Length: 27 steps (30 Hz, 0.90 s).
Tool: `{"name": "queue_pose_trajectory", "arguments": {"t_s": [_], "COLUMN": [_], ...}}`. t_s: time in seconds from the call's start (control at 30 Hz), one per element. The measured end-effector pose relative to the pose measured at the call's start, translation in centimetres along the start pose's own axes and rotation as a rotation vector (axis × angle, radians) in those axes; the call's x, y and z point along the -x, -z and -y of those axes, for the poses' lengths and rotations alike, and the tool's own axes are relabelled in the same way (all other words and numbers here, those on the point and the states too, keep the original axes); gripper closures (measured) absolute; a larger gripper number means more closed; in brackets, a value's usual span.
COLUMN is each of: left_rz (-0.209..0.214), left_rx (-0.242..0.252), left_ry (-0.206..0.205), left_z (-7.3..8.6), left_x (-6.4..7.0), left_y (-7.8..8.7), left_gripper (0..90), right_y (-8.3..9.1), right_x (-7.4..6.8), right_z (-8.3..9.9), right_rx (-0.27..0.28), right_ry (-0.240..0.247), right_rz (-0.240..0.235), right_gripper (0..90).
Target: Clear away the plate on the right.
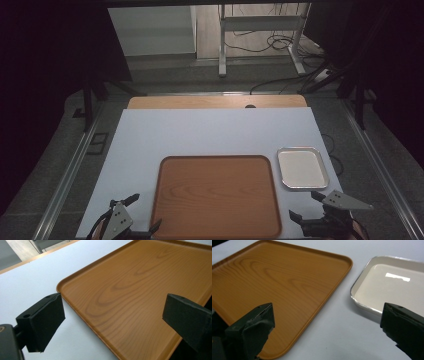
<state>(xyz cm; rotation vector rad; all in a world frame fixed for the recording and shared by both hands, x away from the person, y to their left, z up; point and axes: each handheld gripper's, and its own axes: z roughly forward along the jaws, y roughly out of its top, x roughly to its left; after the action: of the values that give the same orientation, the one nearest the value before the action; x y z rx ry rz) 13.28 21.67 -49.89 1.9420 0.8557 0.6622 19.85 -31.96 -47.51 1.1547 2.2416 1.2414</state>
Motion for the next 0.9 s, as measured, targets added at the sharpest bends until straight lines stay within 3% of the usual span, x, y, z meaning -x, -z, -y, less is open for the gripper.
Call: {"name": "queue_pose_trajectory", "arguments": {"t_s": [0.17,0.33,0.67,0.9], "left_rz": [0.001,0.001,0.000,0.000], "left_rx": [0.001,0.001,-0.001,-0.002], "left_ry": [-0.004,-0.003,-0.008,-0.009], "left_z": [0.0,0.0,0.0,0.0], "left_x": [0.0,0.0,0.1,0.1], "left_y": [0.0,0.0,0.0,0.0], "left_gripper": [3.7,3.7,3.7,3.8], "right_y": [-0.2,-1.0,-1.1,-1.0], "right_x": [-0.1,-0.4,-0.5,-0.3], "right_z": [-0.1,0.0,0.0,0.0], "right_rx": [-0.021,-0.078,-0.072,-0.063], "right_ry": [-0.011,0.001,0.019,0.004], "right_rz": [-0.028,-0.060,-0.050,-0.049], "right_gripper": [0.0,0.0,0.0,0.0]}}
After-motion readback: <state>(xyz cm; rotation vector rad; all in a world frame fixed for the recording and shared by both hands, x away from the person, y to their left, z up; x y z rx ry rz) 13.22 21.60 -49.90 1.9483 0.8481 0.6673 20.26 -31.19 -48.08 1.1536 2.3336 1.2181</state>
